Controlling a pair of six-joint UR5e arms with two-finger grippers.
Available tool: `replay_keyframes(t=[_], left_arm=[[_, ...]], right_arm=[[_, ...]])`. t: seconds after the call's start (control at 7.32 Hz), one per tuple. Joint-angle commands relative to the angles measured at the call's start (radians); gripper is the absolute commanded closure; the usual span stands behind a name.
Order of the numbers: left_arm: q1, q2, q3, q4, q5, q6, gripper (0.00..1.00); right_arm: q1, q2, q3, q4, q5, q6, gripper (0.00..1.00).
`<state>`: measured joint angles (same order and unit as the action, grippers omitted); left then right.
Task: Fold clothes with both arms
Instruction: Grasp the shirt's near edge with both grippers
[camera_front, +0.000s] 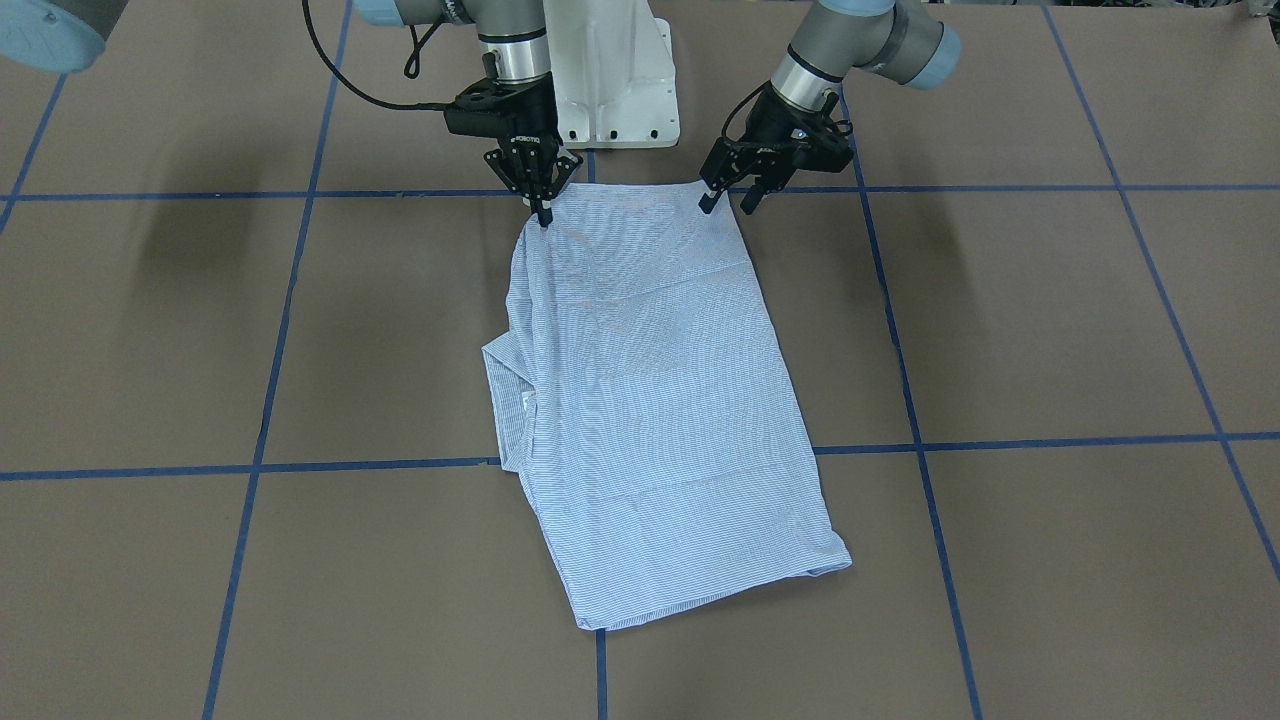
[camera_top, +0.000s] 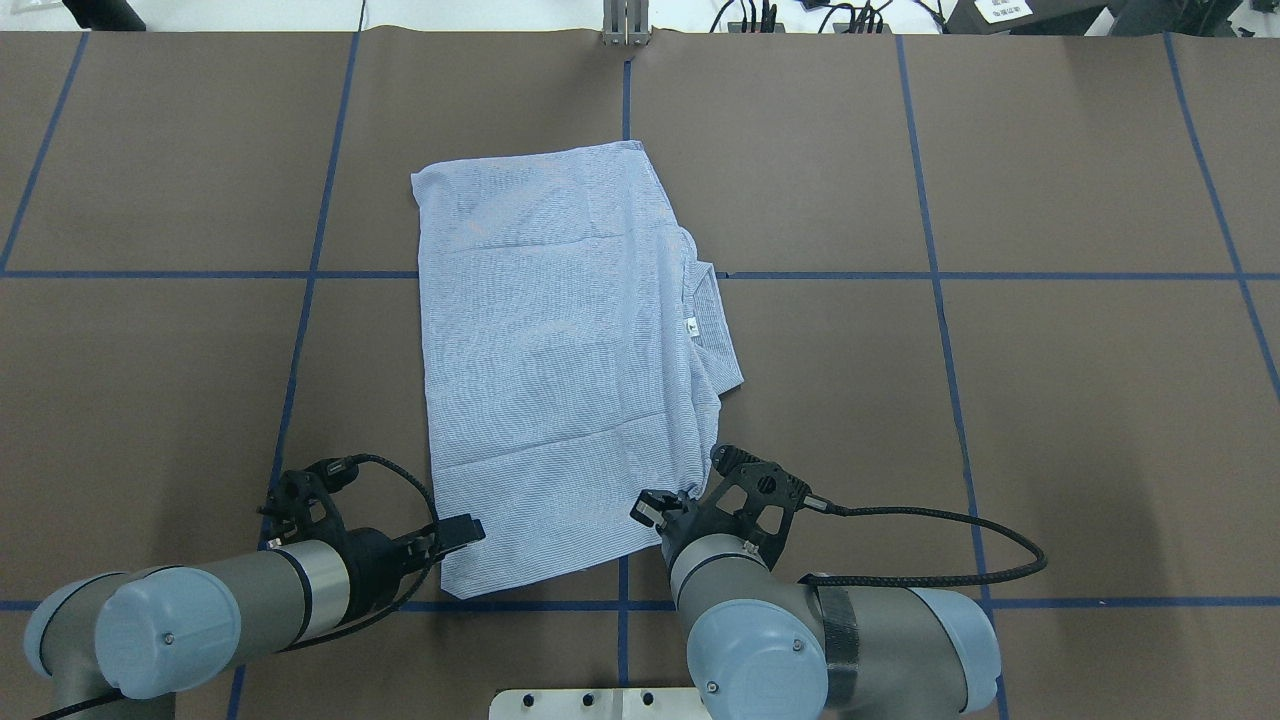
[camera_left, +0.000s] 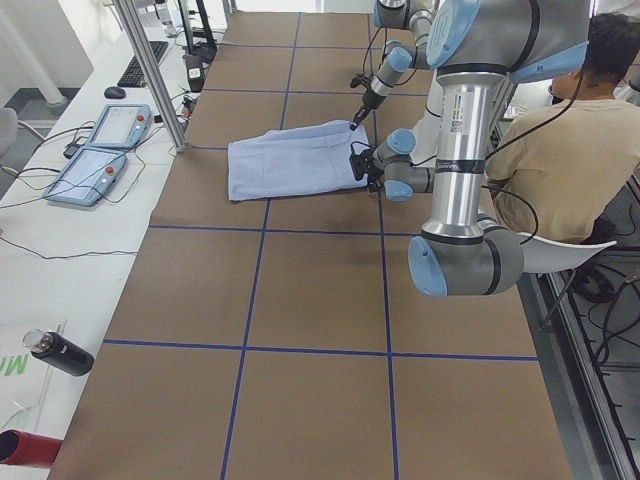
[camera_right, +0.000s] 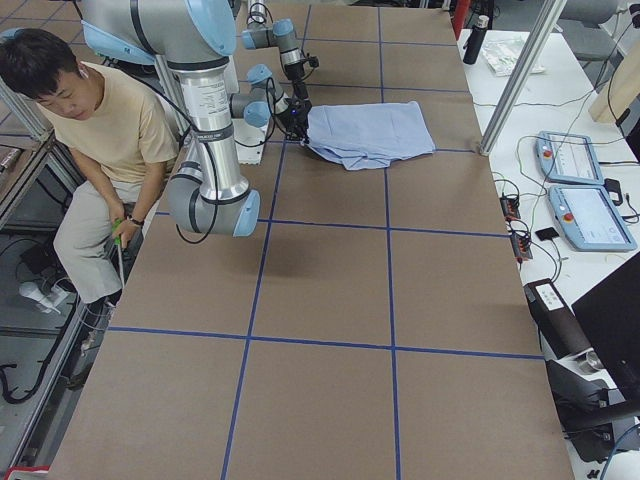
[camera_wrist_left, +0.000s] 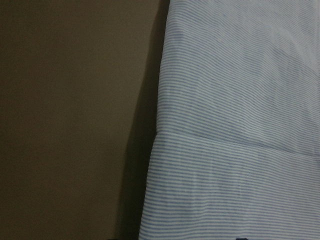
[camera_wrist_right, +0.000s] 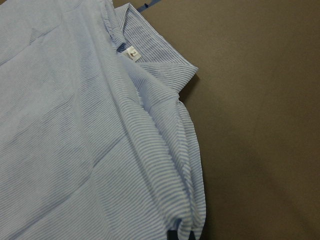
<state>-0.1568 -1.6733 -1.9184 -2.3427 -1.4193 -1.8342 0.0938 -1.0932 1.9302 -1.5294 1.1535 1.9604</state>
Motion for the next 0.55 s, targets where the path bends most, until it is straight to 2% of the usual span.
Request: replay_keyframes(t=[0.0,0.14,0.27,0.41], left_arm=[[0.02,-0.013,0.01,0.0,0.0,0.001,0.17],[0.022,-0.014,0.009,0.0,0.0,0.0,0.21],[0.023,-0.013,0.01,0.0,0.0,0.0,0.31],[0.025,-0.016,0.01,0.0,0.0,0.0,0.58]], right_arm=[[0.001,0.001,0.001,0.0,0.0,0.0,1.0],[0.001,-0.001,0.001,0.0,0.0,0.0,1.0],[0.001,-0.001,0.001,0.0,0.0,0.0,1.0],[0.001,0.001,0.003,0.0,0.0,0.0,1.0]])
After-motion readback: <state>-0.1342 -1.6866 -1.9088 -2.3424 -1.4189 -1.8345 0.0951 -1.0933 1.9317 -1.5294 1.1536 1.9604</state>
